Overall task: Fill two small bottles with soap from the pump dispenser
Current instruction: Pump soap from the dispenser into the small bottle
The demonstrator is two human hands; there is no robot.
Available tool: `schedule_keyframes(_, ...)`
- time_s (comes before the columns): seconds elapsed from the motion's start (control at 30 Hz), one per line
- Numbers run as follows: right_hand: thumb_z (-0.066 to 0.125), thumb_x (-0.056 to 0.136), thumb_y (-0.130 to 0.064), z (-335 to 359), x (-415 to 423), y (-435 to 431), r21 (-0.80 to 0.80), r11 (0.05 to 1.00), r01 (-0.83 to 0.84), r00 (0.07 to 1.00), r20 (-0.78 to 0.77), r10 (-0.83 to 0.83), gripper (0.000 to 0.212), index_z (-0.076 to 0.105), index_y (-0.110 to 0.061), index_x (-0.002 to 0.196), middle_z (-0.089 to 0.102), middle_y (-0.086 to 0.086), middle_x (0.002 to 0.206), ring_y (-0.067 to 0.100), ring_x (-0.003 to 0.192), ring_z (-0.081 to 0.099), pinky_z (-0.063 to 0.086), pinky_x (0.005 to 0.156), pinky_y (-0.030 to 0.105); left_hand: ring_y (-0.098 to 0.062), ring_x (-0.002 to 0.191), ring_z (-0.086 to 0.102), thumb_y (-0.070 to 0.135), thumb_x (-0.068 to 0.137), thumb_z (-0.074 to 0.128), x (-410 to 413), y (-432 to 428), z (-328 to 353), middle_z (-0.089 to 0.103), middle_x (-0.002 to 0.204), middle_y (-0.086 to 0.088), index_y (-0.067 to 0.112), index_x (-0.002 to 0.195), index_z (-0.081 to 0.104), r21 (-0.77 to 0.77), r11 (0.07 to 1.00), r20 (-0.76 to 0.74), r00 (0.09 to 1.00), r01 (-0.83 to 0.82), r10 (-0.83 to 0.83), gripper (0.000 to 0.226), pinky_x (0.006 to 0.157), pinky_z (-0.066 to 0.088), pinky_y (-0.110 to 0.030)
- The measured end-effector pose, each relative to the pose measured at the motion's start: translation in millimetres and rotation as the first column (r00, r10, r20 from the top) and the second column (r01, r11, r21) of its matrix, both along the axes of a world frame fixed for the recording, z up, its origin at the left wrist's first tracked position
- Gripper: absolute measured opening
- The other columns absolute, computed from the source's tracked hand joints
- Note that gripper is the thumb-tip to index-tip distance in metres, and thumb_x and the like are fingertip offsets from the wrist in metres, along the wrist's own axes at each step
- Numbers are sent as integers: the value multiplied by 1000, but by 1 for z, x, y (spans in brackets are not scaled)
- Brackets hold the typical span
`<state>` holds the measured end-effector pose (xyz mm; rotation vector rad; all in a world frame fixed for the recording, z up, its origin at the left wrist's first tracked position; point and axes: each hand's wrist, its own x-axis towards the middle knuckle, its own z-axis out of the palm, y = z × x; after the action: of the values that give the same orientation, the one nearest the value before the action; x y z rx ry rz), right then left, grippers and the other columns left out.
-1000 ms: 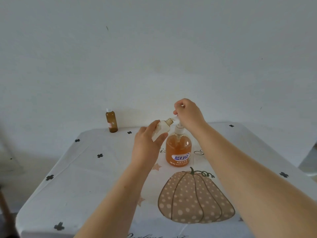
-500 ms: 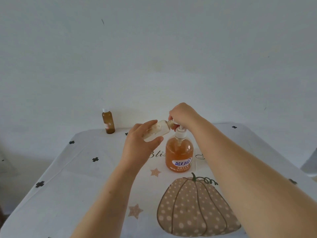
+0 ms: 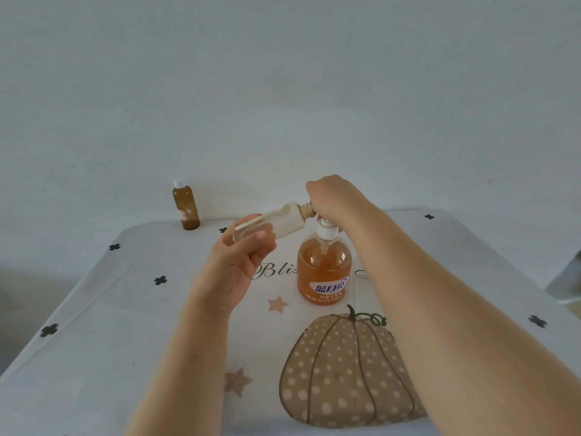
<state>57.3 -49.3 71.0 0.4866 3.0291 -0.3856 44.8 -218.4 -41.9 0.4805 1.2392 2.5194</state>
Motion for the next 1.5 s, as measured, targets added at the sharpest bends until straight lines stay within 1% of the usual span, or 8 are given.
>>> schedule_keyframes(0.17,36,107,-8,-7,7,7,-95,988,-120,989,-102,110,36,42,-13,72,49,4,71,13,58,44,38,53,24,-16,81,73,14,66,89,0,3,-9,73,93,-8,7,112,65,9,1000,33,999,-2,2,52,74,59,-24)
schedule_keyframes(0.27,41,94,2,-17,-3,4,-36,997,-67,995,-81,63,14,48,-9,91,56,6,79,18,65,48,41,61,32,-17,79,73,32,44,100,-2,2,-10,73,91,-7,9,110,65,4,1000,21,1000,-8,8,79,73,59,-25)
schedule_keyframes(0.43,36,105,-5,-22,0,4,-5,992,-123,983,-139,121,15,47,-8,96,55,9,90,25,80,53,45,74,37,-19,79,73,29,46,99,-1,3,-11,73,91,-7,10,107,67,38,999,43,999,15,-17,71,72,59,-26)
schedule_keyframes(0.6,38,99,-2,-19,-3,2,-4,998,-63,996,-68,63,16,50,-11,102,52,4,80,17,65,44,32,52,32,-18,78,72,18,57,90,-1,4,-12,72,90,-7,11,107,65,59,998,73,997,28,-32,57,72,59,-26)
schedule_keyframes(0.73,41,101,-3,-13,-1,0,-42,998,-46,998,-44,44,14,55,-7,100,61,8,91,20,73,54,45,62,29,-18,80,72,23,47,99,-1,4,-11,71,92,-8,12,107,66,76,996,61,997,43,-47,69,74,59,-27)
schedule_keyframes(0.87,34,110,-12,-4,8,1,-201,976,-85,989,-137,58,40,40,-14,70,52,5,75,17,64,50,46,62,28,-18,81,72,27,42,101,2,4,-8,72,92,-7,14,101,68,99,993,43,996,67,-72,69,75,59,-26)
schedule_keyframes(1.23,39,105,-36,1,-1,11,-527,850,24,973,-181,-140,43,64,-11,80,63,9,82,27,76,60,48,58,33,-20,82,72,21,47,99,1,5,-9,71,97,-11,9,109,63,102,993,48,997,54,-59,73,75,59,-27)
schedule_keyframes(1.5,32,104,-13,-4,-1,-1,-270,959,85,981,-144,-127,30,61,-7,109,72,11,100,28,90,66,53,94,41,-20,82,72,26,40,102,1,7,-10,71,98,-12,8,110,62,120,992,53,997,43,-50,82,76,60,-27)
